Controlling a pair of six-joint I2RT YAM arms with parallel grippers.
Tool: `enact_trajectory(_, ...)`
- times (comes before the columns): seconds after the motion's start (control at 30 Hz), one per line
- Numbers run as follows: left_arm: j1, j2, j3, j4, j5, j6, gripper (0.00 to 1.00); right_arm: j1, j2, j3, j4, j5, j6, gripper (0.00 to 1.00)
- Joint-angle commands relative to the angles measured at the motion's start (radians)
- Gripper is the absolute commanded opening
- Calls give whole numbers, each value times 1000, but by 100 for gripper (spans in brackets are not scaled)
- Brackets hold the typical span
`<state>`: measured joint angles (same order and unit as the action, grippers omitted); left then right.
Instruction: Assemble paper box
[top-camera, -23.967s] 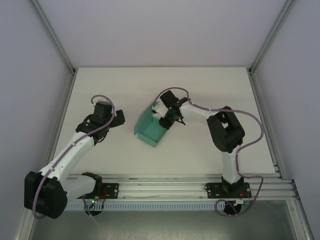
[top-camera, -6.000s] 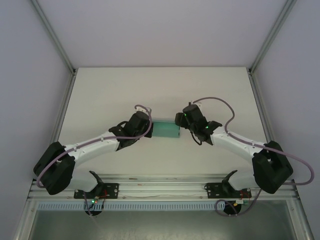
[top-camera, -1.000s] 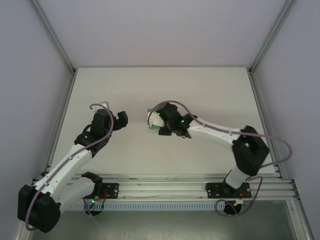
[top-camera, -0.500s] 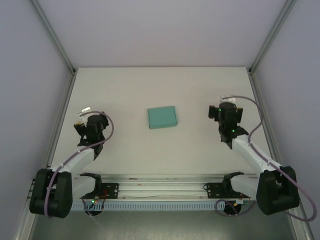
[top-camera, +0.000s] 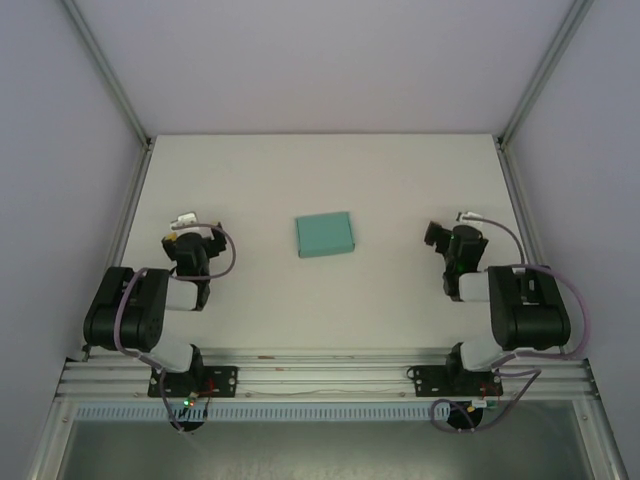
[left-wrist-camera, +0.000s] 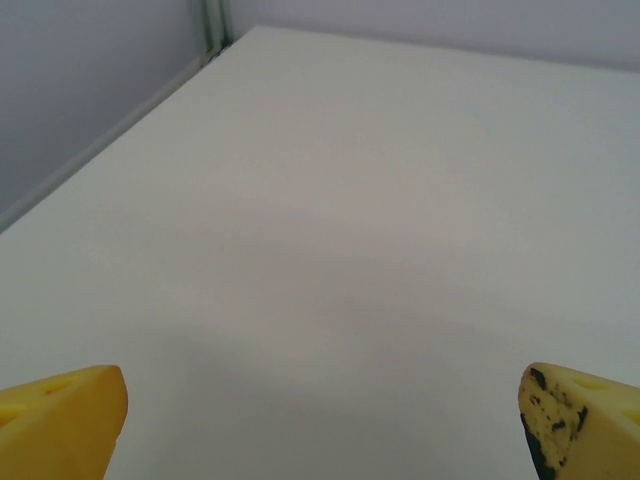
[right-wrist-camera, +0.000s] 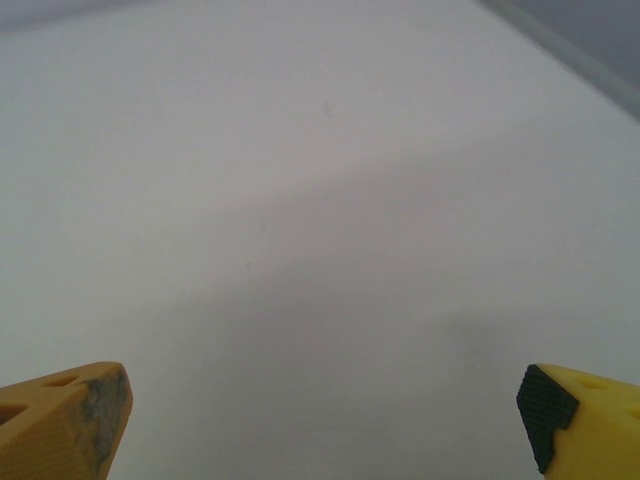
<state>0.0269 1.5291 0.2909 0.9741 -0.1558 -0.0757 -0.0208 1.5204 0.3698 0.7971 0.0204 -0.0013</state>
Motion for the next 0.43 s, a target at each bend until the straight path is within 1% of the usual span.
enact_trajectory(0.0, 4, -31, 29, 0, 42, 14, 100, -16, -33, 28, -1, -28, 45, 100)
enact_trajectory(0.03, 2, -8, 7, 83, 44, 25, 100, -15, -19, 22, 34, -40, 41, 100)
enact_trajectory(0.07, 2, 1, 2, 111, 41, 30, 100, -14, -14, 15, 58, -41, 41, 100)
enact_trajectory(0.13, 2, -29, 26, 16, 42, 18, 100, -16, -27, 24, 16, -40, 40, 100)
enact_trajectory(0.2, -1, -10, 12, 75, 39, 30, 100, -16, -19, 20, 37, -42, 41, 100)
enact_trajectory(0.27, -2, -24, 24, 28, 38, 24, 100, -15, -23, 25, 16, -42, 40, 100)
enact_trajectory(0.33, -5, -12, 21, 52, 32, 34, 100, -15, -22, 23, 27, -42, 40, 100)
enact_trajectory(0.4, -9, -19, 28, 27, 32, 33, 100, -16, -22, 23, 25, -42, 41, 100)
